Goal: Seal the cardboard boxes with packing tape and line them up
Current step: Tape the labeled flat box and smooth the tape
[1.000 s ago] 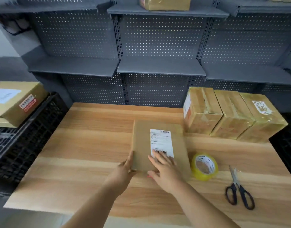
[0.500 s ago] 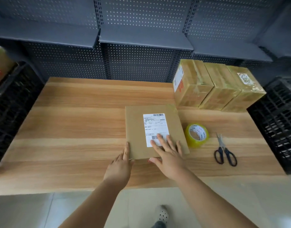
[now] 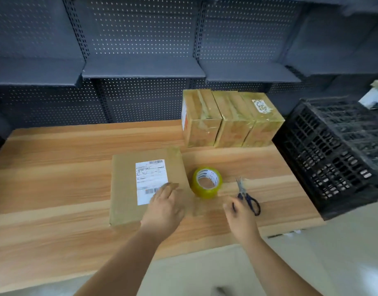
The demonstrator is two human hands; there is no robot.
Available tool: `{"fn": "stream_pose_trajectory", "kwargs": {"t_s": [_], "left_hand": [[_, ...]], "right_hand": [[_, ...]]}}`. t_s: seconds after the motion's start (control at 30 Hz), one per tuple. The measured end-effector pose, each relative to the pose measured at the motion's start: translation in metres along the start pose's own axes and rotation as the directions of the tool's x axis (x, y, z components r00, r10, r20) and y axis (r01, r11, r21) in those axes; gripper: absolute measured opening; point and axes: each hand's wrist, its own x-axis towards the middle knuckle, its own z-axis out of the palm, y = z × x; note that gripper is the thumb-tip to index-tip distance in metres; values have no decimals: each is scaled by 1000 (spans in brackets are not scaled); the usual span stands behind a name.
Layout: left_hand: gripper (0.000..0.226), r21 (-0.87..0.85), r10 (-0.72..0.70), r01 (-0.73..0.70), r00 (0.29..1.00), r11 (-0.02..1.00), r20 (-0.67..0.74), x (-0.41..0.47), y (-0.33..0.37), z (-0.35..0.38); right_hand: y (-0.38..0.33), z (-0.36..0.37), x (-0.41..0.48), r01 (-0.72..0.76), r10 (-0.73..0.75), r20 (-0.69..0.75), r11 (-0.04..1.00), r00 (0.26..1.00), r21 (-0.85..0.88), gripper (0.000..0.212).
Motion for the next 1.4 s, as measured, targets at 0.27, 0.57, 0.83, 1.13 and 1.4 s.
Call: {"fn": "stream_pose_trajectory", "kwargs": {"t_s": [0.27, 0.57, 0.83, 1.13, 1.4], "left_hand": [[69, 398, -274, 111, 883, 911, 381, 113, 93, 100], [20, -47, -317, 358, 874, 932, 369, 111, 131, 86], [11, -303, -276, 351, 924, 886, 264, 72, 158, 33], [15, -362, -199, 245, 967, 899, 160, -6, 141, -34], [12, -471, -389, 402, 912, 785, 130, -126, 67, -79]], "right_hand": [[88, -69, 42, -127, 112, 138, 987, 984, 98, 24], [62, -91, 101, 24, -94, 294, 972, 951, 233, 57], [-10, -122, 87, 183, -275, 306, 937, 911, 299, 32], [-69, -109, -2, 379, -397, 88, 910, 914, 166, 7], [-123, -17, -109, 633, -630, 69, 773, 774, -35, 8]]}}
